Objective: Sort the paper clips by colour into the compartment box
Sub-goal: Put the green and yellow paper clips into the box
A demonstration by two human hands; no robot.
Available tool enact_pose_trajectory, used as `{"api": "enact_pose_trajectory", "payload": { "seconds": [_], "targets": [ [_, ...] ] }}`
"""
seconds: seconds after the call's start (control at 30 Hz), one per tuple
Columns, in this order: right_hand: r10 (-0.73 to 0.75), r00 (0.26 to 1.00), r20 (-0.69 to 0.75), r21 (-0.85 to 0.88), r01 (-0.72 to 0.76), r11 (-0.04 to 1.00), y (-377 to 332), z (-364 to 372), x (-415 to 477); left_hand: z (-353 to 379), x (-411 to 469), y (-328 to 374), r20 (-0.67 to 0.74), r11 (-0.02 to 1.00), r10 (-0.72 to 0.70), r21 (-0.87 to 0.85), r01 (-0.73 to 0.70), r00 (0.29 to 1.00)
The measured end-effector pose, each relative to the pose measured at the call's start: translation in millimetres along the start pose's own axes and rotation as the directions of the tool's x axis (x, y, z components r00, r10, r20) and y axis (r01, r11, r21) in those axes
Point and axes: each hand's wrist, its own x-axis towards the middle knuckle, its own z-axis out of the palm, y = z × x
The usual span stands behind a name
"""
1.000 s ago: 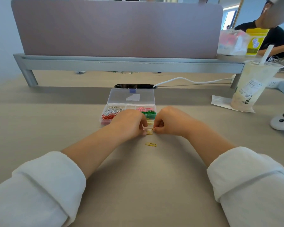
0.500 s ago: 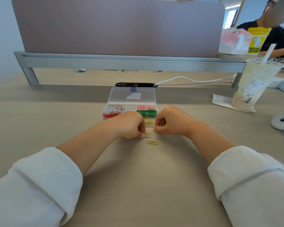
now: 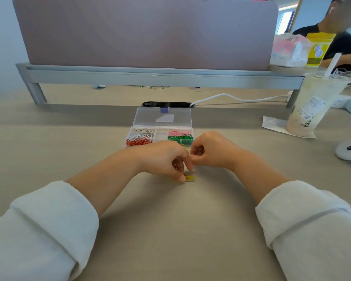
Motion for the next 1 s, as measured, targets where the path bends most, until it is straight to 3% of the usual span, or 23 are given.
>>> {"api": "enact_pose_trajectory", "payload": {
  "seconds": [0.37, 0.47, 0.53, 0.6, 0.7, 0.83, 1.0],
  "targets": [
    [-0.026, 1.0, -0.008, 0.01, 0.026, 1.0, 2.2, 1.1, -0.3, 6.8, 5.5, 7.7, 0.013, 0.988, -0.066, 0.143, 0.064, 0.998],
    [0.018, 0.981, -0.194, 0.129, 0.007, 0.992, 4.0, -1.6, 1.2, -1.2, 2.2, 1.1, 0.003, 0.99, -0.085, 0.111, 0.084, 0.996],
    [0.07, 0.92, -0.386, 0.186, 0.003, 0.983, 5.6, -2.6, 4.6, -10.7, -0.6, -7.2, -0.078, 0.992, -0.111, 0.056, 0.116, 0.991],
    [0.08, 0.898, -0.433, 0.149, -0.017, 0.989, 5.3, 0.3, 8.9, -17.5, -1.3, -16.7, -0.202, 0.989, -0.145, -0.034, 0.141, 0.968],
    [0.101, 0.957, -0.271, 0.032, -0.096, 0.995, 5.7, 9.6, 15.2, -16.3, 4.4, -25.3, -0.432, 0.968, -0.204, -0.221, 0.116, 0.879],
    [0.119, 0.977, -0.178, 0.056, -0.11, 0.992, 5.5, 13.8, 17.3, -10.0, 17.1, -28.2, -0.643, 0.966, -0.197, -0.256, 0.034, 0.74],
    [0.183, 0.96, -0.212, 0.26, -0.126, 0.957, 13.7, 14.4, 14.4, -4.2, 32.6, -29.9, -0.646, 0.99, -0.081, -0.139, -0.012, 0.759]
  ]
}}
